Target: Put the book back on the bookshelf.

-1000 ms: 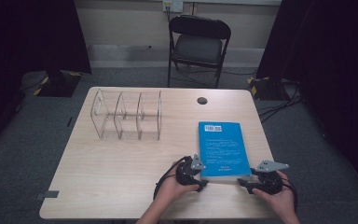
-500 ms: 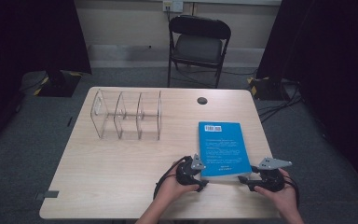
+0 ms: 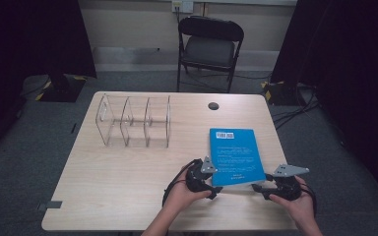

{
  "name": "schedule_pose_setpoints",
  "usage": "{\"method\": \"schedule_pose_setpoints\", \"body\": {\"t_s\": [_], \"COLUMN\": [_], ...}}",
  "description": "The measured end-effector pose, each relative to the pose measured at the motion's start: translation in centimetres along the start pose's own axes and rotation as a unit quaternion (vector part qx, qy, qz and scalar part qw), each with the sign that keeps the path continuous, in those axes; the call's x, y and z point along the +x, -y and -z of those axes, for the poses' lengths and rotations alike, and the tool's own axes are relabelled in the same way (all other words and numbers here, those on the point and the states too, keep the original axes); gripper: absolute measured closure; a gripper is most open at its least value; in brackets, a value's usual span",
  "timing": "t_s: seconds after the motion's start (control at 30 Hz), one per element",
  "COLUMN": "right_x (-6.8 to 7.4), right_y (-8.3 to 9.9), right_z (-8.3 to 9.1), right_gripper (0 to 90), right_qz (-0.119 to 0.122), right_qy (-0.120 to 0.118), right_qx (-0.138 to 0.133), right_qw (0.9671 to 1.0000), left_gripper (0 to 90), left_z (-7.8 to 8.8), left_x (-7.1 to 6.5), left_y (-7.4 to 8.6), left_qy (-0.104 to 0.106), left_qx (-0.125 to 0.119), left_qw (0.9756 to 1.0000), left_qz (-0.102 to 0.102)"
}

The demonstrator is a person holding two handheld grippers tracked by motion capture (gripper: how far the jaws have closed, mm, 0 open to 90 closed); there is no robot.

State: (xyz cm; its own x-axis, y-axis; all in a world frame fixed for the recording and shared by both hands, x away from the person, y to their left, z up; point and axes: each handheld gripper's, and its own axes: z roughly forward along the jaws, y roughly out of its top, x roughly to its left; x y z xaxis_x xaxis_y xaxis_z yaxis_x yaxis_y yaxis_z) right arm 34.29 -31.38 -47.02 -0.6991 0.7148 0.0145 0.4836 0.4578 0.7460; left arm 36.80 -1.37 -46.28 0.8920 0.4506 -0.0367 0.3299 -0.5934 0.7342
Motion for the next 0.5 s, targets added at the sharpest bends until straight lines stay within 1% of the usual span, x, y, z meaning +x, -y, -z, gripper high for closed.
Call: {"method": "schedule_pose_setpoints", "body": {"t_s": [0.03, 0.07, 0.1, 0.13, 0.2, 0.27, 0.37, 0.4, 0.47, 0.5], "right_x": [0.0, 0.0, 0.0, 0.0, 0.0, 0.0, 0.0, 0.0, 0.0, 0.0], "right_y": [0.0, 0.0, 0.0, 0.0, 0.0, -0.1, -0.1, -0.1, 0.0, 0.0], "right_z": [0.0, 0.0, 0.0, 0.0, 0.0, 0.0, 0.1, 0.1, 0.0, 0.0], "right_gripper": [41.6, 41.6, 41.6, 41.6, 41.6, 41.7, 41.6, 41.6, 41.7, 41.7], "right_qz": [-0.002, -0.003, -0.003, -0.002, -0.001, -0.003, -0.005, -0.005, -0.006, -0.006], "right_qy": [-0.001, -0.003, -0.003, -0.002, -0.001, -0.001, -0.001, -0.001, -0.002, -0.002], "right_qx": [0.0, -0.001, -0.001, 0.0, 0.0, -0.001, -0.003, -0.003, -0.007, -0.007], "right_qw": [1.0, 1.0, 1.0, 1.0, 1.0, 1.0, 1.0, 1.0, 1.0, 1.0], "left_gripper": [24.4, 24.7, 24.6, 24.4, 23.2, 22.9, 22.4, 22.4, 22.4, 22.3], "left_z": [-0.1, -0.1, -0.5, -0.5, -1.1, -1.7, -2.7, -2.7, -3.7, -4.0], "left_x": [-0.1, -0.1, -0.3, -0.3, -0.6, -0.8, -1.1, -1.1, -1.4, -1.5], "left_y": [-0.3, -0.3, -0.9, -0.9, -1.9, -2.3, -3.0, -3.0, -3.5, -3.7], "left_qy": [0.002, 0.002, 0.01, 0.01, 0.018, 0.024, 0.026, 0.026, 0.024, 0.025], "left_qx": [-0.001, -0.001, 0.0, 0.0, 0.007, 0.007, 0.014, 0.014, 0.019, 0.015], "left_qw": [1.0, 1.0, 0.9999, 0.9999, 0.9994, 0.9991, 0.9984, 0.9984, 0.998, 0.9982], "left_qz": [-0.003, -0.003, -0.013, -0.013, -0.027, -0.033, -0.048, -0.048, -0.055, -0.052]}}
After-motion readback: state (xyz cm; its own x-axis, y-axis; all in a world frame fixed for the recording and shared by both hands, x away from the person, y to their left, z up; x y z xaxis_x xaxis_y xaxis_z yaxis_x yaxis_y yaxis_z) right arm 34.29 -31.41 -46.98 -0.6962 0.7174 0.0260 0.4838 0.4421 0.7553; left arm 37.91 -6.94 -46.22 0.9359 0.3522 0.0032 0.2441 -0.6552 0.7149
